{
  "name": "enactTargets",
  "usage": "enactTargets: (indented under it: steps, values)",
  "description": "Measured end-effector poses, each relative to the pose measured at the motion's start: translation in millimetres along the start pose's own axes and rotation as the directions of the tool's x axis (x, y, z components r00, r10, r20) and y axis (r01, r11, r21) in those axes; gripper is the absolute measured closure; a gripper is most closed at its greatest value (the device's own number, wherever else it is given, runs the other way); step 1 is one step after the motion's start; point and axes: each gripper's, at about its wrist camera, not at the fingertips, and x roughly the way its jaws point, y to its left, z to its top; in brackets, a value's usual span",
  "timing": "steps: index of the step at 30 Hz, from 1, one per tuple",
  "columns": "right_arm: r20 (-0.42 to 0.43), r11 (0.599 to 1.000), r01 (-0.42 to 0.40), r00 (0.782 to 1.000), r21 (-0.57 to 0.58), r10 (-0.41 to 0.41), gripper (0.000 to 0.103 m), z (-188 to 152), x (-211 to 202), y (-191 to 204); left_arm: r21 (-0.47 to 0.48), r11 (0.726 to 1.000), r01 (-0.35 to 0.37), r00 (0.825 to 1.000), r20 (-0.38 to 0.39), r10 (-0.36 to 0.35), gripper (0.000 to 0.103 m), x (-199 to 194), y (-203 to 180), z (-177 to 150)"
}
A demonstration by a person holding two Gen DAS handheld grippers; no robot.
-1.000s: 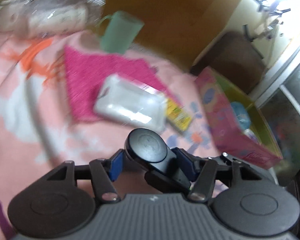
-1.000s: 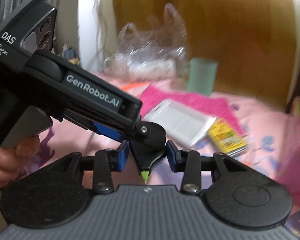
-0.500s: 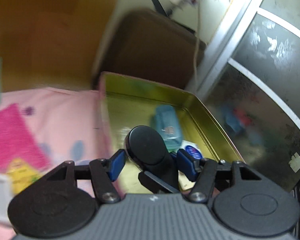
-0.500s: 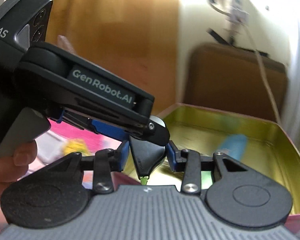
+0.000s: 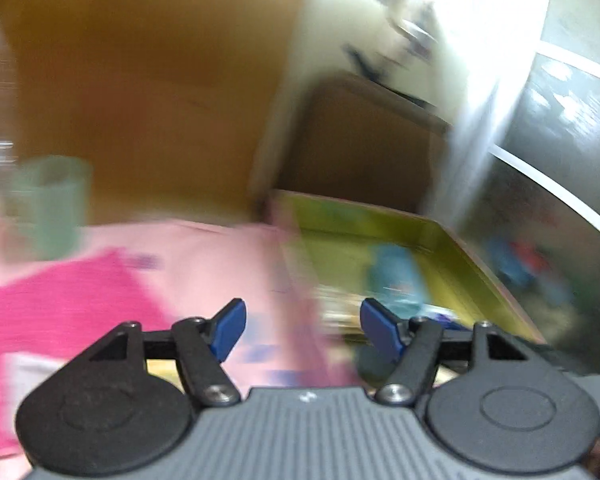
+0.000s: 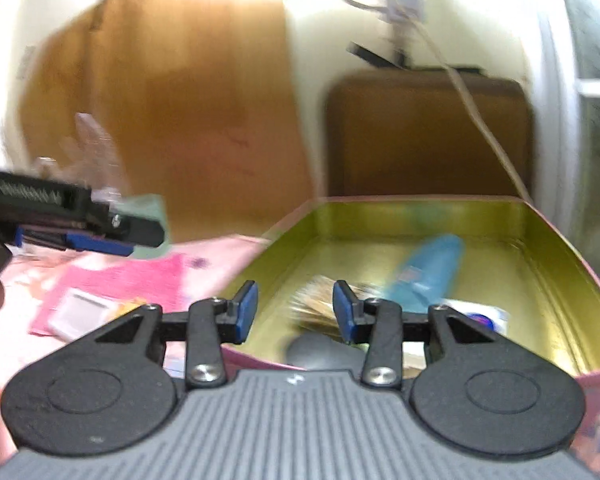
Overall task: Organize soft objects
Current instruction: 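Move the left gripper down around the clear white badge holder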
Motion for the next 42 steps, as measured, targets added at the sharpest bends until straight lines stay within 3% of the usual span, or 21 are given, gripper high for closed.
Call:
enactTargets:
  steps: [4, 6, 9, 12, 16, 18, 21, 23, 25, 28, 34, 39, 42]
  values:
    - [-0.034, 0.981, -0.179, 0.984, -0.075, 0.177, 0.052, 1.0, 12.7, 54.6, -0.103, 0.97, -0.222, 0.974, 0.032, 0.226, 0.038, -38.3, 73.6, -21.3]
    - [-0.085, 0.957, -0.249, 0.967, -0.15, 0.238, 0.047, -6.5, 27.3, 89.4, -0.171, 0.943, -0.284, 0.957, 0.01, 0.29, 0.038, -50.8, 107.6, -34.4]
    - [-0.171, 0.927, -0.308, 0.946, -0.214, 0.275, 0.046, -17.8, 58.6, 128.3, -0.261, 0.919, -0.294, 0.954, -0.028, 0.297, 0.038, -59.4, 143.3, -48.9]
    - [-0.259, 0.914, -0.353, 0.919, -0.2, 0.298, 0.044, -24.1, 93.7, 151.3, -0.28, 0.914, -0.294, 0.955, -0.043, 0.294, 0.036, -59.3, 155.3, -55.4]
    - [-0.286, 0.915, -0.324, 0.924, -0.241, 0.252, 0.033, -31.7, 107.3, 167.9, -0.265, 0.926, -0.27, 0.963, -0.064, 0.262, 0.025, -39.5, 163.7, -50.6]
    - [-0.302, 0.92, -0.327, 0.918, -0.214, 0.256, 0.032, -30.6, 114.5, 165.3, -0.244, 0.934, -0.262, 0.965, -0.075, 0.251, 0.018, -27.8, 162.8, -51.7]
    - [-0.29, 0.922, -0.326, 0.921, -0.209, 0.26, 0.029, -31.4, 117.2, 164.9, -0.218, 0.943, -0.251, 0.967, -0.098, 0.235, 0.016, -9.1, 162.3, -54.4]
    - [-0.288, 0.914, -0.346, 0.916, -0.213, 0.28, 0.039, -33.0, 114.6, 169.5, -0.185, 0.951, -0.248, 0.968, -0.094, 0.234, 0.034, -5.9, 154.2, -56.2]
    - [-0.294, 0.906, -0.358, 0.912, -0.225, 0.287, 0.049, -35.0, 110.9, 174.9, -0.175, 0.965, -0.196, 0.978, -0.103, 0.18, 0.032, -8.6, 144.1, -58.6]
    - [-0.267, 0.912, -0.32, 0.93, -0.256, 0.252, 0.049, -36.1, 98.2, 177.8, -0.174, 0.966, -0.191, 0.979, -0.112, 0.173, 0.032, -16.1, 131.3, -65.4]
    - [-0.244, 0.938, -0.302, 0.935, -0.17, 0.257, 0.051, -38.0, 57.7, 151.7, -0.12, 0.98, -0.157, 0.985, -0.09, 0.147, 0.034, -35.4, 89.5, -80.0]
    - [-0.223, 0.953, -0.29, 0.938, -0.09, 0.265, 0.055, -50.9, 18.8, 132.3, -0.02, 0.987, -0.158, 0.987, -0.033, 0.157, 0.022, -47.7, 42.8, -90.2]
    - [-0.246, 0.951, -0.301, 0.929, -0.067, 0.276, 0.055, -59.1, 6.5, 127.3, 0.066, 0.977, -0.205, 0.979, 0.026, 0.203, 0.015, -58.5, 19.7, -98.2]
